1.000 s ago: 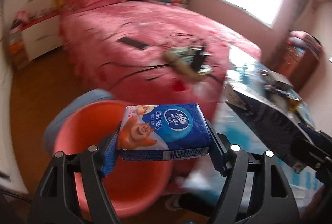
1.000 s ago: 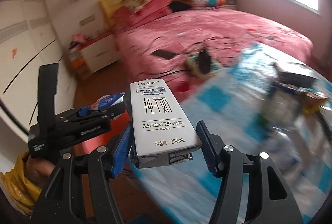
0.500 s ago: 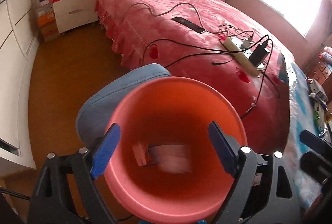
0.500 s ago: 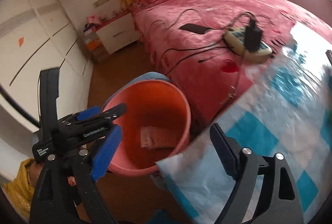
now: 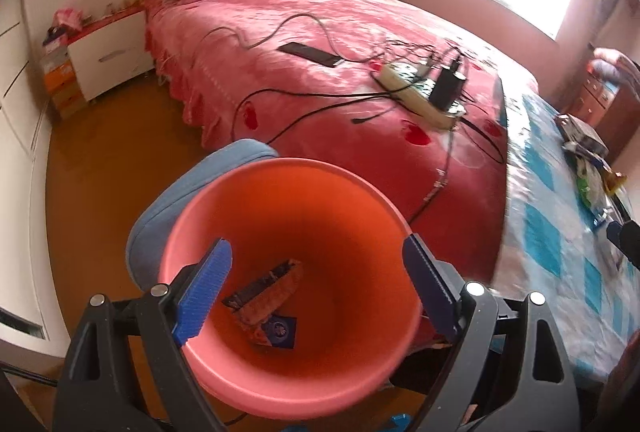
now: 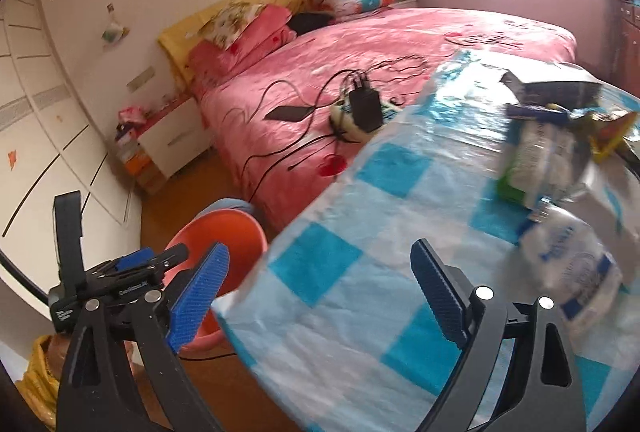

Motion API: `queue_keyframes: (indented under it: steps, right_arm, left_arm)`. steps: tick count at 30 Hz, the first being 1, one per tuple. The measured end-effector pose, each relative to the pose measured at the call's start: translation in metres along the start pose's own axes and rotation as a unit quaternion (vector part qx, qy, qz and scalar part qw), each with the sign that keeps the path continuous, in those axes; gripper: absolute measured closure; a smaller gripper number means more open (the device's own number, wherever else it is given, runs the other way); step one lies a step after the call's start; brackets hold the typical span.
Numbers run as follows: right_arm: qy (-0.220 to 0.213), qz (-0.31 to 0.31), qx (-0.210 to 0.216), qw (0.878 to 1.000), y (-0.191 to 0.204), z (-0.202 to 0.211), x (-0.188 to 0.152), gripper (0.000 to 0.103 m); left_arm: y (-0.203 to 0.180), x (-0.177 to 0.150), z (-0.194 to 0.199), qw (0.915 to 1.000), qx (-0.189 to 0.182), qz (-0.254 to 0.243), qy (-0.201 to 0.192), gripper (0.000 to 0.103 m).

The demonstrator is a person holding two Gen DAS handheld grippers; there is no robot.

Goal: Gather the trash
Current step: 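Move both open tools back over the trash pile on the table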

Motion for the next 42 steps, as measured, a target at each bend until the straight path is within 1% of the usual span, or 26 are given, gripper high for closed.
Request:
queue_keyframes:
  steps: [3,8,11,17,23,28,31,34,35,37,38,40,42]
  right_arm:
    - [-0.004,-0.009,-0.009,1.000,-0.016,0.007,-0.006,0.012]
    - [-0.010,-0.030,-0.014,0.999,-0.040,0.019,-0.013,0.012]
    - [-0.017,-0.043,-0.020,0.999,-0.056,0.028,-0.015,0.009]
    - [-0.035,-0.066,-0.026,0.997,-0.083,0.046,-0.013,0.009]
    - [-0.043,-0.085,-0.028,0.995,-0.106,0.061,-0.019,0.009]
    - [-0.054,-0.106,-0.031,0.992,-0.125,0.075,-0.017,0.009]
    - [-0.064,-0.124,-0.037,0.990,-0.142,0.084,-0.016,0.009]
    - [-0.073,-0.148,-0.050,0.985,-0.164,0.096,-0.017,0.009]
    - [-0.075,-0.154,-0.053,0.984,-0.171,0.100,-0.014,0.009]
    - [-0.082,-0.169,-0.062,0.980,-0.185,0.109,-0.013,0.009]
    - [-0.085,-0.176,-0.067,0.979,-0.193,0.113,-0.012,0.009]
    - [-0.089,-0.186,-0.081,0.975,-0.208,0.122,-0.011,0.009]
    - [-0.095,-0.201,-0.096,0.970,-0.228,0.133,-0.010,0.009]
  left_arm:
    - [-0.015,-0.002,0.007,0.9999,-0.007,-0.013,0.004,0.015]
    - [-0.041,0.001,0.023,0.9991,-0.011,-0.041,-0.001,0.015]
    - [-0.059,0.006,0.035,0.9980,-0.019,-0.059,-0.009,0.015]
    - [-0.090,0.015,0.053,0.9958,-0.026,-0.085,-0.022,0.015]
    - [-0.120,0.020,0.066,0.9924,-0.029,-0.115,-0.032,0.015]
    - [-0.150,0.027,0.081,0.9884,-0.041,-0.140,-0.041,0.015]
    - [-0.176,0.034,0.089,0.9846,-0.058,-0.158,-0.047,0.015]
    - [-0.208,0.040,0.092,0.9803,-0.085,-0.173,-0.046,0.015]
    - [-0.223,0.042,0.093,0.9781,-0.100,-0.177,-0.044,0.015]
    - [-0.241,0.045,0.091,0.9753,-0.119,-0.181,-0.042,0.015]
    - [-0.257,0.048,0.089,0.9730,-0.131,-0.186,-0.041,0.015]
    - [-0.278,0.050,0.082,0.9700,-0.142,-0.194,-0.039,0.015]
    - [-0.305,0.055,0.071,0.9652,-0.153,-0.208,-0.042,0.015]
Point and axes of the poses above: each gripper's, at about its wrist camera, not at the fingertips, and z roughly against the way its jaws point, y to its left, x to its top, the point moved 9 cm from there along -z, roughly the way its jaws point, and after that the axes turned 2 degrees about -x, right-handed, at the moved point
